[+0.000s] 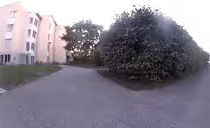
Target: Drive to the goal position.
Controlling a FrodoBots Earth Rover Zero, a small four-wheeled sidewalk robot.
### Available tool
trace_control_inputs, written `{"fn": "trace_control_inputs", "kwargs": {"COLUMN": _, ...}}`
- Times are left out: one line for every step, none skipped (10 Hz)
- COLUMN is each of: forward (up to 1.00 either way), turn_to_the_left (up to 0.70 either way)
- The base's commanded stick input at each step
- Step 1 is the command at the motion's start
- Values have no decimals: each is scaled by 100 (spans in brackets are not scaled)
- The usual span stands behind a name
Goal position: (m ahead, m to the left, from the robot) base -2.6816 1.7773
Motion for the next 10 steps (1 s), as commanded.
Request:
{"fn": "trace_control_inputs", "kwargs": {"forward": 100, "turn_to_the_left": 27}}
{"fn": "trace_control_inputs", "kwargs": {"forward": 100, "turn_to_the_left": 27}}
{"fn": "trace_control_inputs", "kwargs": {"forward": 100, "turn_to_the_left": 27}}
{"fn": "trace_control_inputs", "kwargs": {"forward": 0, "turn_to_the_left": 45}}
{"fn": "trace_control_inputs", "kwargs": {"forward": 0, "turn_to_the_left": 45}}
{"fn": "trace_control_inputs", "kwargs": {"forward": 0, "turn_to_the_left": 45}}
{"fn": "trace_control_inputs", "kwargs": {"forward": 0, "turn_to_the_left": 45}}
{"fn": "trace_control_inputs", "kwargs": {"forward": 0, "turn_to_the_left": 45}}
{"fn": "trace_control_inputs", "kwargs": {"forward": 0, "turn_to_the_left": 45}}
{"fn": "trace_control_inputs", "kwargs": {"forward": 0, "turn_to_the_left": 45}}
